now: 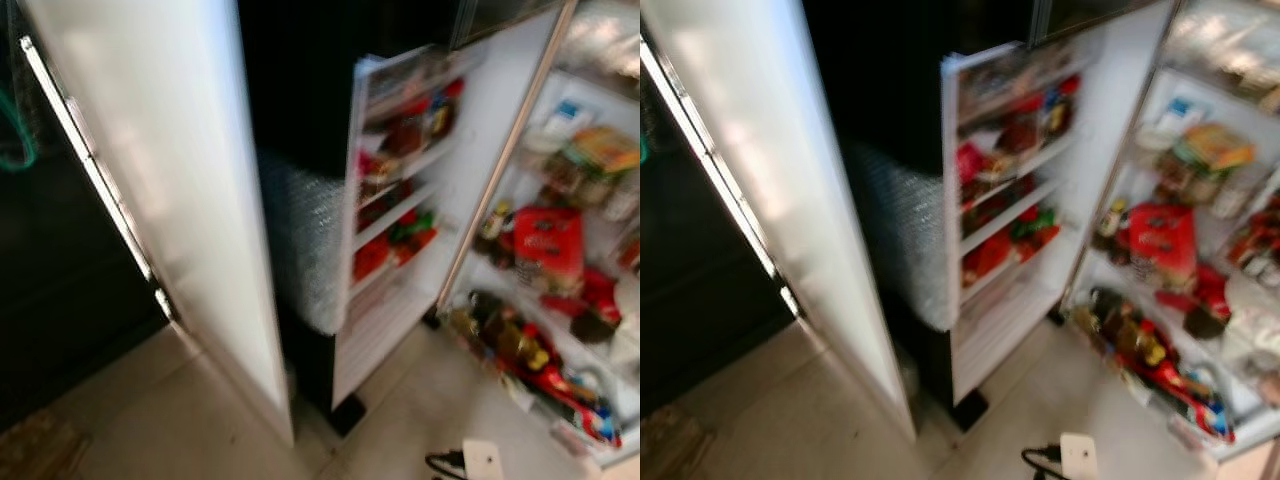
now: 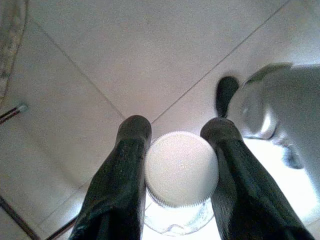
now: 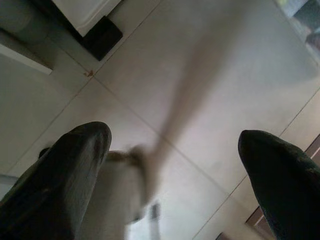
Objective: Restocking fridge
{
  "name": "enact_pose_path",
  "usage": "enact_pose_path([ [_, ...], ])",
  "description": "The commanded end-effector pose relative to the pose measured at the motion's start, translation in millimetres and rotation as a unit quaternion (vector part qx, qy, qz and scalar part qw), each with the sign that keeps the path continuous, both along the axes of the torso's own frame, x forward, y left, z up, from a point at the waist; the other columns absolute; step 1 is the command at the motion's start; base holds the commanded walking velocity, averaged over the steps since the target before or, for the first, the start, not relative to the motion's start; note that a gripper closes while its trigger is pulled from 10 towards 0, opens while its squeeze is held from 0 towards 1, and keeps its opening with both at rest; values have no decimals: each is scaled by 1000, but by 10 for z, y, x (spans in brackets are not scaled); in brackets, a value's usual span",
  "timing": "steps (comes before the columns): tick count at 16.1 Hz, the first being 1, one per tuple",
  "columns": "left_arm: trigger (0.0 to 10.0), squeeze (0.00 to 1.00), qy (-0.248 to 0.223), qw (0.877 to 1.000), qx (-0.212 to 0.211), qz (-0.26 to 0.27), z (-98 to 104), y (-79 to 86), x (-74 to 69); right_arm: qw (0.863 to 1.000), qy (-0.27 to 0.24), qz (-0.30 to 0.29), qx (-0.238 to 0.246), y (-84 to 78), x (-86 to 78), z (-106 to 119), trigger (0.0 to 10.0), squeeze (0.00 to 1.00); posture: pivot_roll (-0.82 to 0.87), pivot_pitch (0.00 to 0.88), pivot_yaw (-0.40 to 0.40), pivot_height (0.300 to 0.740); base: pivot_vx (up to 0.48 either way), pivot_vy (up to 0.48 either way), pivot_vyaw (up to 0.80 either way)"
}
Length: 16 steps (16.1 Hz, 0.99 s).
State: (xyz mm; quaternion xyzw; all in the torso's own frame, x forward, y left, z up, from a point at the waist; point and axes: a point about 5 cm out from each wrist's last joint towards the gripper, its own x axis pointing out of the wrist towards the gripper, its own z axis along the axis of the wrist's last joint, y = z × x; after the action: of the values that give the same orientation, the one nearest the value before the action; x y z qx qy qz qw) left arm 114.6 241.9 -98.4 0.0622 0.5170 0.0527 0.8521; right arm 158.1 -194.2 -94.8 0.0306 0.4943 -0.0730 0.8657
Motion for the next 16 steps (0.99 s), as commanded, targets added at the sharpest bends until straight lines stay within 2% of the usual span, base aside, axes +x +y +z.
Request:
enact_pose_path([
  [1,10000,0,3,1000,0,2,-6,5,-25,1000,-7,2,-5,-45,34,22,10000,0,-40,0,10,740,0,-379,800],
  [8,10000,0,4,1000,0,5,-8,3,-25,1000,-10,8,7,-26,31,19,10000,0,-36,0,7,740,0,-380,800],
  [16,10000,0,4,1000,-1,4,-9,-2,-25,1000,-15,-11,16,-34,37,23,10000,0,-38,0,7,740,0,-379,0],
])
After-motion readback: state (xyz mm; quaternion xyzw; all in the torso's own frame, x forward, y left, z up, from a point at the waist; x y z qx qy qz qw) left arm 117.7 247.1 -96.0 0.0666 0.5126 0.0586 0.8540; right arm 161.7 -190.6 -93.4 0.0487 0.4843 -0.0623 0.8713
